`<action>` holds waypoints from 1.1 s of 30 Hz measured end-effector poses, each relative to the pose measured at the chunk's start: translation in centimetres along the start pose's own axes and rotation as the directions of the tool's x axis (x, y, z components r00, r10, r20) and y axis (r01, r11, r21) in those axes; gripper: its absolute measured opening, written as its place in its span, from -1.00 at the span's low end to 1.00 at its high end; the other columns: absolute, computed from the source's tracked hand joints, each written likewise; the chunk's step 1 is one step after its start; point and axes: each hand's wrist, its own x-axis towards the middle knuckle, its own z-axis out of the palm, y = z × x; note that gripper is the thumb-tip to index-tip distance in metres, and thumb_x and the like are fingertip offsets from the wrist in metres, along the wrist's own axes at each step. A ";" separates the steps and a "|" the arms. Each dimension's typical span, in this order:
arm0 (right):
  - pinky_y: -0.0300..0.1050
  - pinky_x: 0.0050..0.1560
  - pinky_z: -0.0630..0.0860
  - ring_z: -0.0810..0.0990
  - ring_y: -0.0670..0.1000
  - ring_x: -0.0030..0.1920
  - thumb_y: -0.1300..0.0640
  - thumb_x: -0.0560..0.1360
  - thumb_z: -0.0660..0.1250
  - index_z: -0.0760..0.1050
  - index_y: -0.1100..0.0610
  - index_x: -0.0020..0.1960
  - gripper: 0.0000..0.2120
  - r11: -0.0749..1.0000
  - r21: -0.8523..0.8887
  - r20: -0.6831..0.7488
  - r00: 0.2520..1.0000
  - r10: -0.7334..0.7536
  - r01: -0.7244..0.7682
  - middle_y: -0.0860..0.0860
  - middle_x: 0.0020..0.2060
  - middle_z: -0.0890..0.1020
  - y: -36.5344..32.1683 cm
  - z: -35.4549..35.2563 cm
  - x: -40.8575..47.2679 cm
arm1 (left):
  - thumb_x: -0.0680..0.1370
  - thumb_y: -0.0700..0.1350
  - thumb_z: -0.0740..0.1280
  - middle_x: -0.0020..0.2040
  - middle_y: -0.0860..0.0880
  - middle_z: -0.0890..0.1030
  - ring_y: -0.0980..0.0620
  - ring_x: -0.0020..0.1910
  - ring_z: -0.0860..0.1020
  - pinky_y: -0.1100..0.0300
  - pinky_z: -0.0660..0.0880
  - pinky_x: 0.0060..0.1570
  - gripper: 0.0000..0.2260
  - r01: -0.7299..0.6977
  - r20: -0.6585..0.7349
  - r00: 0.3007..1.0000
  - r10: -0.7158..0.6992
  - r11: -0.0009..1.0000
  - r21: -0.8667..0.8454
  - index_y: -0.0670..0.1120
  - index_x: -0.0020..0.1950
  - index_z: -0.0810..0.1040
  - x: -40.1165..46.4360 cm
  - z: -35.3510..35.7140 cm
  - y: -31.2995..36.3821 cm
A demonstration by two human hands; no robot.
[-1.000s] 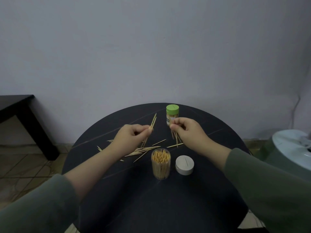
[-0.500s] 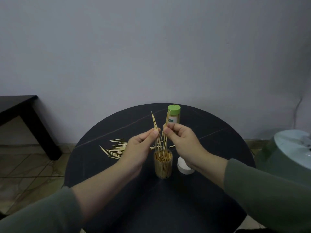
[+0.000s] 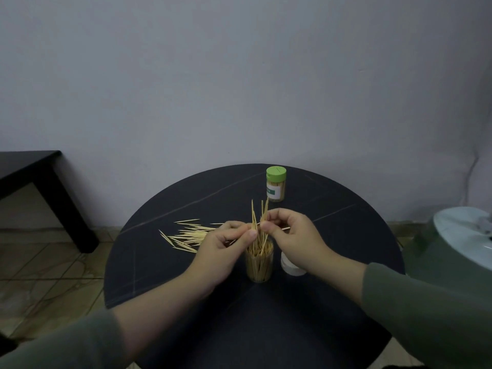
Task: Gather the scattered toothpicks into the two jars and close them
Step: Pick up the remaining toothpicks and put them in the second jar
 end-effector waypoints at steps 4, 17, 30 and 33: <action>-0.28 -0.06 0.51 0.59 -0.25 -0.17 0.09 0.49 0.41 0.56 -0.11 -0.11 -0.90 0.982 -0.184 0.020 0.999 -0.046 0.049 -0.14 -0.25 0.63 -0.2 -0.7 0.2 | 0.47 0.03 0.37 -0.02 0.01 0.62 0.03 0.08 0.56 0.06 0.49 0.17 -0.80 -0.043 0.017 0.999 0.041 0.988 0.147 0.05 0.03 0.71 0.1 -0.5 0.0; 0.18 0.23 0.44 0.62 -0.21 -0.07 -0.19 0.35 0.39 0.58 -0.20 -0.07 -0.83 0.966 -0.239 0.072 0.993 -0.088 0.103 -0.26 -0.21 0.67 -0.4 -1.1 0.2 | 0.43 0.02 0.42 -0.09 0.08 0.64 0.18 -0.07 0.59 0.27 0.51 -0.09 -0.77 -0.130 0.030 0.991 0.127 0.953 0.273 0.04 0.06 0.69 0.7 -1.2 1.0; 0.17 0.21 0.43 0.55 -0.15 -0.07 -0.41 0.32 0.24 0.37 -0.31 0.25 -0.48 0.955 -0.275 0.115 0.990 -0.085 0.114 -0.28 -0.13 0.57 0.8 -1.3 0.3 | 0.52 -0.07 0.39 -0.16 0.16 0.60 0.10 -0.09 0.56 0.16 0.53 -0.06 -0.78 -0.290 0.117 0.956 0.268 0.814 0.503 0.11 0.16 0.60 1.0 -1.8 0.7; 0.09 0.31 0.37 0.47 -0.22 0.02 -0.55 0.14 0.25 0.28 -0.19 0.43 -0.08 0.890 -0.441 0.251 0.968 0.002 0.112 -0.34 -0.04 0.48 0.0 -1.7 0.1 | 0.58 -0.11 0.32 -0.16 0.21 0.51 0.12 -0.09 0.51 0.20 0.48 -0.07 -0.69 -0.374 0.190 0.926 0.325 0.737 0.562 0.16 0.29 0.49 1.1 -1.9 0.7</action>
